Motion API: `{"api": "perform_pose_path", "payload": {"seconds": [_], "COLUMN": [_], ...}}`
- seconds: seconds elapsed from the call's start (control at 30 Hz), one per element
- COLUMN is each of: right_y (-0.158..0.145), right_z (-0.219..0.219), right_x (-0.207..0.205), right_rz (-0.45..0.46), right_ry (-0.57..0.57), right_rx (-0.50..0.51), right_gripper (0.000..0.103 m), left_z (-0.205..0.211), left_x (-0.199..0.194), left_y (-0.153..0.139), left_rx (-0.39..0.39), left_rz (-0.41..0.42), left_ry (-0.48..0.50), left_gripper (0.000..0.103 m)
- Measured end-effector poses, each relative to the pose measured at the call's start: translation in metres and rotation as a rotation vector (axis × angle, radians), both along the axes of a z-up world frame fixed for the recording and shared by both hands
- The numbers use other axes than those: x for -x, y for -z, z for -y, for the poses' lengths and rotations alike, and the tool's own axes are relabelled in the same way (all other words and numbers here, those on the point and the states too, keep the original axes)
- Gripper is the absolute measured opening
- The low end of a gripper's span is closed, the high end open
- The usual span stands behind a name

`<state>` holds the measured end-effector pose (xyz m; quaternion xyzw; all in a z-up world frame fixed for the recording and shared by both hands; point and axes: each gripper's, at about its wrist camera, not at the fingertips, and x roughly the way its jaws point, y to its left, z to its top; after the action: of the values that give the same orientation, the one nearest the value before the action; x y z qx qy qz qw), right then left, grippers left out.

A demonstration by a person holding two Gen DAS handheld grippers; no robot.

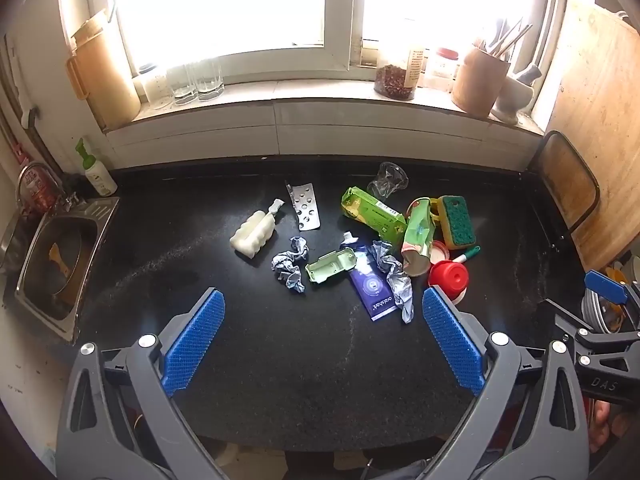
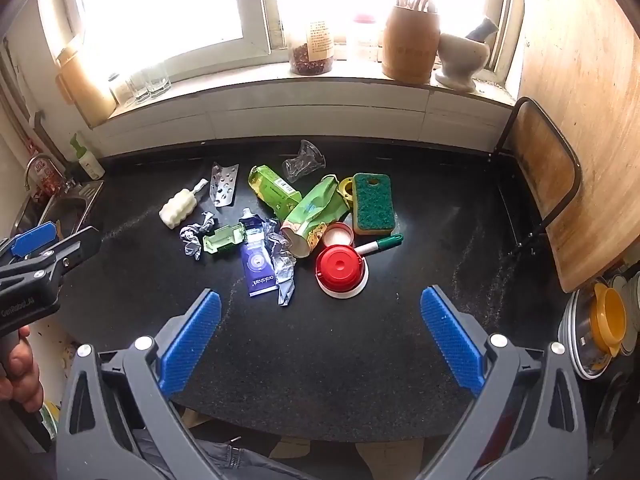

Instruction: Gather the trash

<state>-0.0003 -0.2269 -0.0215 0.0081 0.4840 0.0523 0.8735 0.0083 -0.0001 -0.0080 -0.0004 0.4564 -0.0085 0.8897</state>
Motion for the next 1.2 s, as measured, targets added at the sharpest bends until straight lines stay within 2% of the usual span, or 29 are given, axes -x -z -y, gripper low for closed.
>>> {"api": "perform_pose_path", "payload": {"seconds": [1.2], "right_y": [0.001], "right_z": [-0.005], "right_x": [-0.006], "right_rz": [-0.007], "right_ry": [0.02], "right_rx": [0.003], "right_gripper": [0.097], "left_z": [-0.009], "left_x": [-0.013], "left_y": [0.013], "left_rx": [0.011], "left_rz": [-0.049], "left_ry": [0.019], "left_gripper": [0.096]}}
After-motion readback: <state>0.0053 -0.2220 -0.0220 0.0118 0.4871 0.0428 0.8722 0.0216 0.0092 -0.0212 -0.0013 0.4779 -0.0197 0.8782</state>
